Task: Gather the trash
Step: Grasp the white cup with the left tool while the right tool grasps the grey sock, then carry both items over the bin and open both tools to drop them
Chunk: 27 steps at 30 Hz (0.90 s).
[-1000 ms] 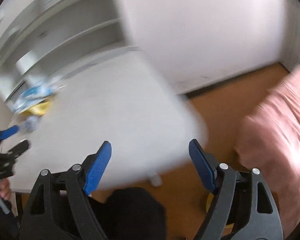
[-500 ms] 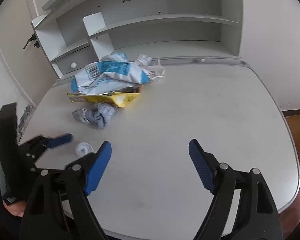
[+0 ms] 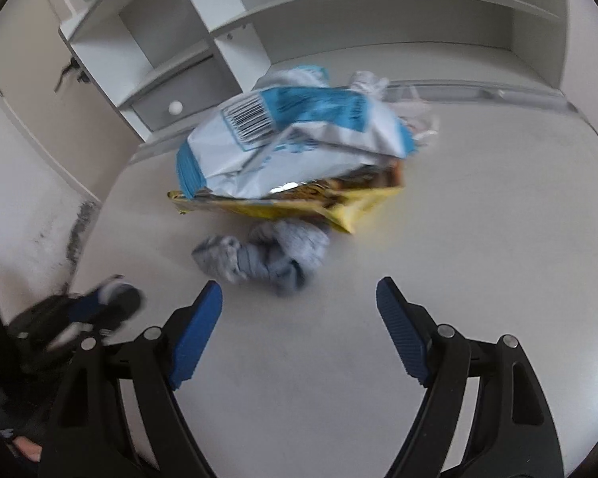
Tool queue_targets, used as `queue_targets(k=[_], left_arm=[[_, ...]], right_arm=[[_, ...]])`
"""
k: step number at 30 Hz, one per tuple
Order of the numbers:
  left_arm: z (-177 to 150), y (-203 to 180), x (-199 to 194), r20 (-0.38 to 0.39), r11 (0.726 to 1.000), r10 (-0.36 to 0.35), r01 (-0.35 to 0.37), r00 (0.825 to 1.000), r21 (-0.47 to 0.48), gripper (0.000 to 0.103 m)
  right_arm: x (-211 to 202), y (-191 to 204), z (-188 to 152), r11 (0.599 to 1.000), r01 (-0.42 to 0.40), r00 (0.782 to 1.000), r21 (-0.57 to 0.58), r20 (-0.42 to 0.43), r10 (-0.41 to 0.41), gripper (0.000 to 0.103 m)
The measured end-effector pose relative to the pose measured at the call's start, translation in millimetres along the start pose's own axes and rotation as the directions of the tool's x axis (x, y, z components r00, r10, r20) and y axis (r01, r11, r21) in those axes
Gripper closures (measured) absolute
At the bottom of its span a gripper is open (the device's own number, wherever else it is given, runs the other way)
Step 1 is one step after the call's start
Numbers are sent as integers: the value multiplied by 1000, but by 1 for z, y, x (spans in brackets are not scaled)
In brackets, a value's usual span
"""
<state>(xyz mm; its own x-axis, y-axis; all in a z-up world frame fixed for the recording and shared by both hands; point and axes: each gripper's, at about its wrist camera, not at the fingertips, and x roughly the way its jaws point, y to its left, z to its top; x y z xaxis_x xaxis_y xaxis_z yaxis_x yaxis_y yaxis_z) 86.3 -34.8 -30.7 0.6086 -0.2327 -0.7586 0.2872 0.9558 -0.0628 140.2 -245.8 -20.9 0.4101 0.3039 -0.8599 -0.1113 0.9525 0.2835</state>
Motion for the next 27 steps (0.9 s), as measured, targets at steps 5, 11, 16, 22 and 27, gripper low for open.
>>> queue_targets(k=[5, 11, 16, 22, 27], left_arm=[[3, 22, -1, 4, 999, 0, 0, 1000, -33, 82], [-1, 27, 2, -13, 999, -14, 14, 1000, -33, 82], [4, 15, -1, 2, 999, -35, 35, 999, -12, 82], [8, -37, -3, 2, 990, -116, 115, 993, 76, 82], [10, -107, -1, -22, 953, -230, 229, 973, 196, 82]], right_arm=[[24, 24, 9, 998, 49, 999, -46, -4, -49, 26], [23, 30, 4, 994, 77, 997, -77, 0, -77, 73], [-11, 30, -20, 993, 52, 998, -110, 40, -47, 73], [-74, -34, -47, 995, 97, 989, -8, 109, -95, 73], [-135, -134, -83, 959, 205, 958, 193, 160, -237, 73]])
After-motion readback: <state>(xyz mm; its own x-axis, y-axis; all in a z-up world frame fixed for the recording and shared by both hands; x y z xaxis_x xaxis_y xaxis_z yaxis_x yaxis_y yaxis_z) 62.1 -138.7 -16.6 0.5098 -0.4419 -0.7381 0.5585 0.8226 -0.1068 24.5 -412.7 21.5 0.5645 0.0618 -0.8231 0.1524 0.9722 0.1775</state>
